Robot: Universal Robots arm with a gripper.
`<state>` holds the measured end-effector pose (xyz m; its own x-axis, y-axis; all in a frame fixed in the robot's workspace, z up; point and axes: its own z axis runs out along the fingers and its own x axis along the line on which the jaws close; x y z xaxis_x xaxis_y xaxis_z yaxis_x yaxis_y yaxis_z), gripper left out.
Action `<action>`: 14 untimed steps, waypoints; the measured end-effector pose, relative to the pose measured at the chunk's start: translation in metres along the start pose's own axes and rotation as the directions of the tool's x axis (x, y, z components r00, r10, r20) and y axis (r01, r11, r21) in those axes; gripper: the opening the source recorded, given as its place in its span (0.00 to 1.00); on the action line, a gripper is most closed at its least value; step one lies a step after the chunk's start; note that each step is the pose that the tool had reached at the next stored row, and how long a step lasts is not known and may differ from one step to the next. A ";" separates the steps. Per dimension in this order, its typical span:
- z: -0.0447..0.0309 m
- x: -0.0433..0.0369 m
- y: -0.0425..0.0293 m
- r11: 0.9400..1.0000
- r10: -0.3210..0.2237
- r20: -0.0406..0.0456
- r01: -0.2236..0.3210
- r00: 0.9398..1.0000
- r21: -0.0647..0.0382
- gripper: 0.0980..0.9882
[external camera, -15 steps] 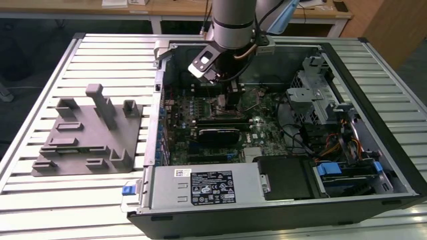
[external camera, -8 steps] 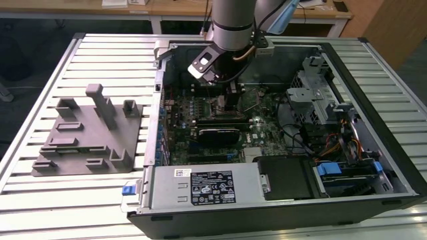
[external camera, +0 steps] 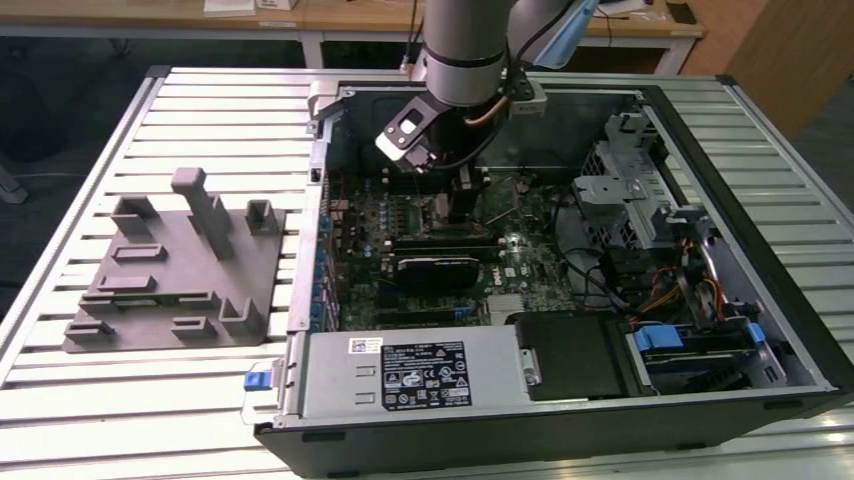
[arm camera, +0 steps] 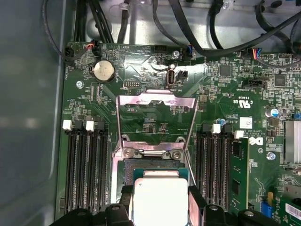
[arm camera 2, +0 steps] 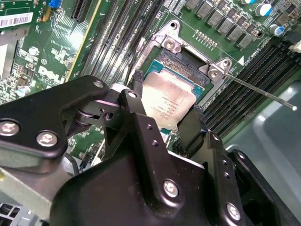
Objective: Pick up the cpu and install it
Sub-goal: 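Place the cpu into insertion slot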
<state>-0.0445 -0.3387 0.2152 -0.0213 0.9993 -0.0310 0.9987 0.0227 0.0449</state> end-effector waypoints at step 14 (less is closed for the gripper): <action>0.0086 0.0023 -0.0013 1.000 0.015 0.003 -0.015 1.000 0.000 0.50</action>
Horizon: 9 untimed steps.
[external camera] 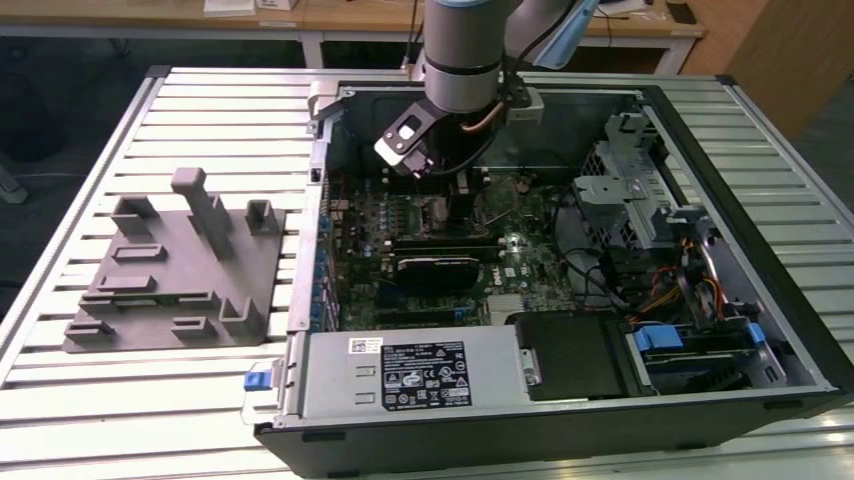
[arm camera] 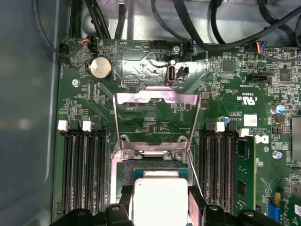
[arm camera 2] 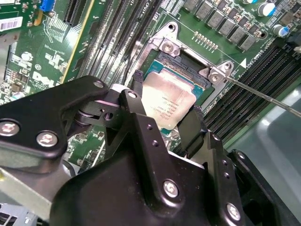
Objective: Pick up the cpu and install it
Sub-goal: 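Place the cpu into insertion slot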
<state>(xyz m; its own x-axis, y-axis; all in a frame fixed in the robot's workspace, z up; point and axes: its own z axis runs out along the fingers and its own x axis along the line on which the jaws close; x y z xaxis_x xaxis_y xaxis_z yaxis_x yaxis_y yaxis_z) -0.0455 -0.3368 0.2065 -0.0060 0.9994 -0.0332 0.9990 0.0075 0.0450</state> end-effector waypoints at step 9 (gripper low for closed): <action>0.0068 0.0019 -0.0004 1.000 0.000 0.000 0.000 1.000 0.000 0.50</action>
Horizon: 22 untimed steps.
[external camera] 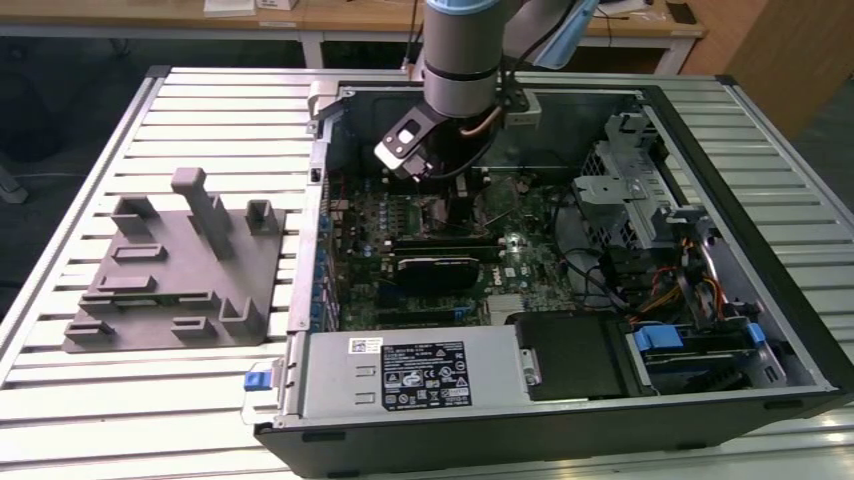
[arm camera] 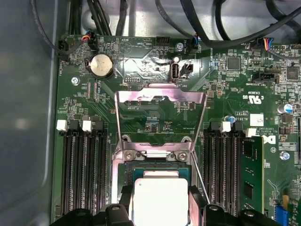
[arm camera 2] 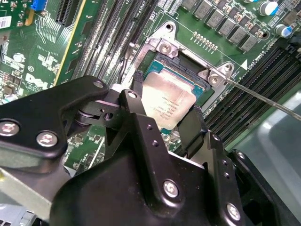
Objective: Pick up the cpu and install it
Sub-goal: 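Place the cpu into insertion slot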
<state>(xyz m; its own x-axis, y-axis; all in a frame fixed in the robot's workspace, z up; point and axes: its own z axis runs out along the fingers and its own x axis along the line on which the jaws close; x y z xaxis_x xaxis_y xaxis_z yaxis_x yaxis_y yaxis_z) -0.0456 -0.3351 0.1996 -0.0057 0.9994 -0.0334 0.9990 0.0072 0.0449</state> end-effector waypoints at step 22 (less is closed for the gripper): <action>0.0078 0.0016 -0.0009 1.000 0.004 -0.002 -0.004 1.000 0.000 0.50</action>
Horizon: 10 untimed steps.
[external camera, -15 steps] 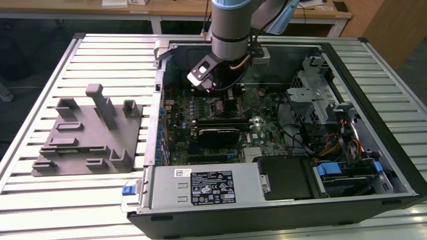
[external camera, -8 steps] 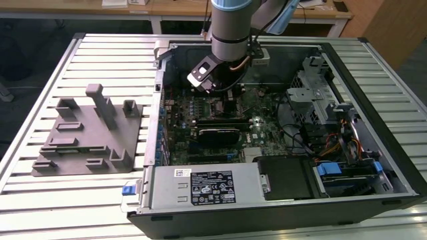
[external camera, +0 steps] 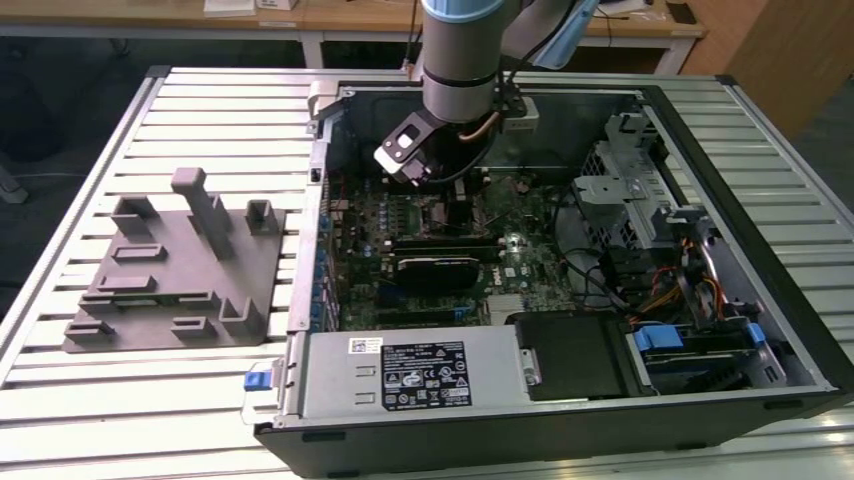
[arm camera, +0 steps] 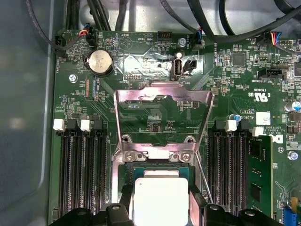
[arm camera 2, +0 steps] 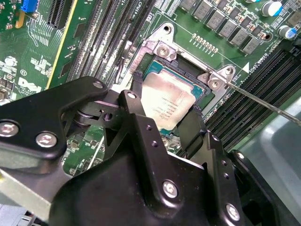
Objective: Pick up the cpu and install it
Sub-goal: 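Place the cpu into insertion slot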
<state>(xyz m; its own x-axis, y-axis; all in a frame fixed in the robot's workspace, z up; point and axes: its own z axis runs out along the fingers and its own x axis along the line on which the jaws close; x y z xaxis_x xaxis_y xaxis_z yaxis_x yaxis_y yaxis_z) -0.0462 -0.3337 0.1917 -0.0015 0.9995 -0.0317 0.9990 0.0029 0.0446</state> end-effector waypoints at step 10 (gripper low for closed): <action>0.0023 -0.0001 -0.0002 1.000 0.000 0.001 0.000 1.000 0.000 0.50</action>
<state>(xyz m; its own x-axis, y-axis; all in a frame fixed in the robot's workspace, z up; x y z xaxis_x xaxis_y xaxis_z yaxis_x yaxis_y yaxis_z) -0.0463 -0.3338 0.1894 -0.0015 0.9995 -0.0322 0.9990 0.0029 0.0442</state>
